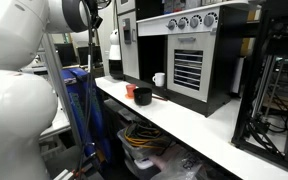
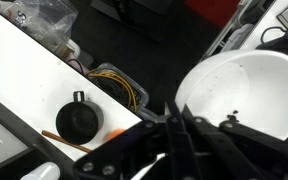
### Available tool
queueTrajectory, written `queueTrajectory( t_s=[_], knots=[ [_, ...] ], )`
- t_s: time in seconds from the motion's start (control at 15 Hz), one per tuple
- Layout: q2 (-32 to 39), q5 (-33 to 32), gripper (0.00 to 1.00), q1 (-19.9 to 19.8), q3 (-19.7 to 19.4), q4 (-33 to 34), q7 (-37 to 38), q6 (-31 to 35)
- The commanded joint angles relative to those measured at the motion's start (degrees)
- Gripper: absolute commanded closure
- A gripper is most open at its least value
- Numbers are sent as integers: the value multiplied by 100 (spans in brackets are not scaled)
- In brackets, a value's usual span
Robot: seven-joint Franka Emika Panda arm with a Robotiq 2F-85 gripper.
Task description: Pour the contents in the white bowl on the right into the black pot
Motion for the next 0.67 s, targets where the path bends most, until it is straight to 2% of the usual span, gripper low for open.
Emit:
queueTrajectory(
  t_s=[0.0,0.33,0.6],
  knots=[
    [-45,44,99,59,61,-33,215,2],
    [-247,54,99,119,59,-96,417,-155],
    [-371,-7,99,-64,14,-119,246,-320]
  ],
)
